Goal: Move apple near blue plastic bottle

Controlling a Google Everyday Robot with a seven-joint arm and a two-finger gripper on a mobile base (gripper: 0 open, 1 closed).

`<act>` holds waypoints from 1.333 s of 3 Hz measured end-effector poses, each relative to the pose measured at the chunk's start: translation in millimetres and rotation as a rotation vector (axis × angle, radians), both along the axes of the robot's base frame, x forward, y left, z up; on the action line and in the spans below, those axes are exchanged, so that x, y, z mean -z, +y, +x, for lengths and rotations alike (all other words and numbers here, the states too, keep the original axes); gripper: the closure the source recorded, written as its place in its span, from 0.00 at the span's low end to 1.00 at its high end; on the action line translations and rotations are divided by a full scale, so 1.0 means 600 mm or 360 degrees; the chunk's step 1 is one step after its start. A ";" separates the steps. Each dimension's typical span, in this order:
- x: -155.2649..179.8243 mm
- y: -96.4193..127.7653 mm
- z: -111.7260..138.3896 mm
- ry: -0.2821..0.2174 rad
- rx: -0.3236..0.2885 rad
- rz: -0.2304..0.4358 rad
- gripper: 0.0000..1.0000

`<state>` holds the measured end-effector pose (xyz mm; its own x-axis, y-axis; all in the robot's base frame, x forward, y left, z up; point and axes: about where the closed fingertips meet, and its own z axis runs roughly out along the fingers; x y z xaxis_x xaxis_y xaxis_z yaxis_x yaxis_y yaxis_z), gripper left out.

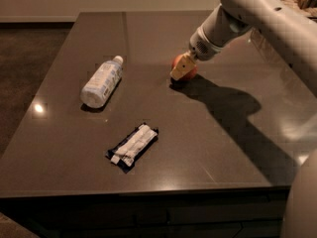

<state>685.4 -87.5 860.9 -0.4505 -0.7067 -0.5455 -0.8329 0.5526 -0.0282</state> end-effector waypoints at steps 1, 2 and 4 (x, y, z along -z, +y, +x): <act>0.022 0.069 -0.020 0.0038 -0.0172 -0.0025 1.00; 0.028 0.100 -0.025 0.0050 -0.0248 -0.0028 1.00; 0.021 0.167 -0.033 0.0043 -0.0408 -0.0002 1.00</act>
Offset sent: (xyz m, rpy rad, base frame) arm -0.0254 0.1158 -0.0271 -0.0237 0.0467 0.3025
